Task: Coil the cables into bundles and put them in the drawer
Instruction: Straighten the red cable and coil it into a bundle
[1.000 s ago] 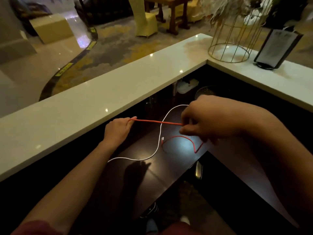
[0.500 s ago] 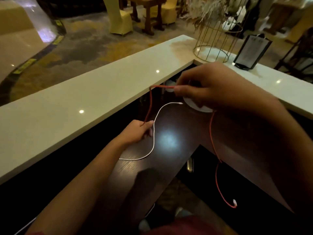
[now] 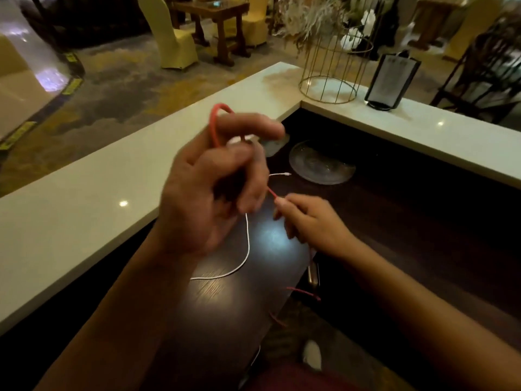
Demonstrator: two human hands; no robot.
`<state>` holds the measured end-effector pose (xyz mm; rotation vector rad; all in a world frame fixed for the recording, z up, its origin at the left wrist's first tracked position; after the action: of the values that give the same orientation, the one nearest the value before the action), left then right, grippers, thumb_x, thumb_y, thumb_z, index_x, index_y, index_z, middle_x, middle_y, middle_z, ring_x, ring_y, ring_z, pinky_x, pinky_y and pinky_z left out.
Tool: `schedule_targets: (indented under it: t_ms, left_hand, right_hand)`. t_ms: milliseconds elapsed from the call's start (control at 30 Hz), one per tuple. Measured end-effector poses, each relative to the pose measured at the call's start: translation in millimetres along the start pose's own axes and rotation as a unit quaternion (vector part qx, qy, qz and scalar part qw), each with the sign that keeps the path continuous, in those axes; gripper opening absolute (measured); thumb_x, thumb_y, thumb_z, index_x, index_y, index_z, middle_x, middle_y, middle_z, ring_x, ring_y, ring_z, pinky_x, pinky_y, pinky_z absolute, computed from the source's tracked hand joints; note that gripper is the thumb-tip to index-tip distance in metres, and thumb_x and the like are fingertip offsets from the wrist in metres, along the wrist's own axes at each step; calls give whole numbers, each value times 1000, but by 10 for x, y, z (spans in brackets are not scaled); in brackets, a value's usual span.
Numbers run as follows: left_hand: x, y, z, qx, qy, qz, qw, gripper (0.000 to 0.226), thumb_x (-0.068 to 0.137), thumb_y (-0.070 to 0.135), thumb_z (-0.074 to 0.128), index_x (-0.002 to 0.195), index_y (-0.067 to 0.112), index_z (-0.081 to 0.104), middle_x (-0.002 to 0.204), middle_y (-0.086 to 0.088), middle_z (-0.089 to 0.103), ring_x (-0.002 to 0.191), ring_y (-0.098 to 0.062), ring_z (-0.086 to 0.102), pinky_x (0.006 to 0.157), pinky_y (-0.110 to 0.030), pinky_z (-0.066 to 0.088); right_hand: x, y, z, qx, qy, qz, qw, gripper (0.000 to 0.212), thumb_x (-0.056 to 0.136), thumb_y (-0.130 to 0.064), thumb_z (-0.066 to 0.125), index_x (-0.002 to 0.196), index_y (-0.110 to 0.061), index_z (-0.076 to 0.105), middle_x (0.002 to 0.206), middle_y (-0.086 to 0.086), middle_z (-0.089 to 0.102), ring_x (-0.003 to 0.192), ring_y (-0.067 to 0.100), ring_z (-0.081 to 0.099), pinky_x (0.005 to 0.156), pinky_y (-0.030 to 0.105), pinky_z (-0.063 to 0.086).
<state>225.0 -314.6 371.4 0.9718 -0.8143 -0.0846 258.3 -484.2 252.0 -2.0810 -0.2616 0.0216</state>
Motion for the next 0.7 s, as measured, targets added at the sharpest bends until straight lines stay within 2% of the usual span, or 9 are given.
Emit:
schedule_targets:
  t_ms: [67, 167, 233, 333, 433, 533, 600, 700]
  left_hand:
    - [78, 121, -161, -12, 33, 29, 999, 30, 94, 17, 44, 112, 16, 68, 50, 4, 48, 41, -8, 39, 43, -26, 33]
    - [108, 139, -470, -18, 91, 22, 995, 36, 100, 15, 31, 124, 15, 58, 52, 5, 48, 40, -8, 34, 42, -23, 27]
    - [65, -1, -568, -6, 128, -12, 992, 36, 104, 13, 28, 127, 16, 56, 53, 5, 50, 40, -8, 34, 42, -24, 24]
    - [-56, -375, -501, 60, 175, -89, 979, 34, 101, 11, 38, 125, 18, 61, 59, 1, 58, 48, -12, 48, 46, -25, 35]
    - [-204, -688, -372, 98, 147, -128, 976, 35, 100, 6, 41, 126, 18, 61, 75, -4, 72, 74, -24, 69, 64, -31, 54]
    - [-313, -875, -345, 130, 122, -142, 974, 32, 103, 5, 43, 125, 17, 63, 92, -13, 78, 104, -33, 72, 92, -41, 56]
    - [-367, -950, -329, 166, 97, -151, 970, 28, 104, 7, 46, 124, 13, 63, 101, -15, 77, 110, -33, 71, 100, -46, 54]
    - [-424, -1027, -311, 201, 78, -177, 960, 26, 102, 13, 48, 121, 11, 65, 106, -14, 77, 110, -29, 72, 99, -44, 54]
  right_hand:
    - [-183, 321, 144, 46, -34, 69, 996, 47, 102, -48, 54, 75, -14, 71, 52, 0, 58, 48, 8, 52, 52, 23, 42]
    - [-404, 684, 223, 96, -54, 131, 985, 47, 98, -52, 59, 70, -16, 69, 52, -6, 52, 50, 7, 46, 54, 26, 38]
    - [-521, 748, 250, 118, -66, 141, 981, 42, 100, -45, 59, 69, -17, 65, 53, -9, 48, 51, 7, 42, 54, 26, 35]
    - [-628, 578, 228, 158, -92, 105, 978, 43, 100, -45, 57, 70, -15, 58, 60, -10, 50, 58, 6, 42, 58, 25, 36]
    - [-656, 284, 198, 171, -138, 61, 974, 35, 93, -46, 62, 74, -16, 62, 68, -2, 53, 65, 10, 46, 61, 24, 37]
    - [-653, 57, 144, 183, -161, 29, 969, 26, 90, -35, 69, 79, -13, 64, 72, 6, 53, 68, 16, 47, 66, 32, 39]
    - [-658, -48, 62, 205, -154, 17, 967, 14, 88, -28, 74, 78, -20, 66, 73, 4, 53, 68, 14, 48, 66, 28, 41]
    - [-674, -69, -96, 249, -119, 18, 961, 9, 88, -19, 71, 80, -21, 67, 68, 7, 49, 61, 13, 45, 57, 21, 37]
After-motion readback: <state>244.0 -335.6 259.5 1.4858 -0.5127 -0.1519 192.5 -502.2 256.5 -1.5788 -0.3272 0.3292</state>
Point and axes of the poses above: each hand's wrist, its own x-axis towards the middle knuckle, its own z-axis out of the palm, y = z × x, the point moved 4 cm from there along x, towards the middle knuckle
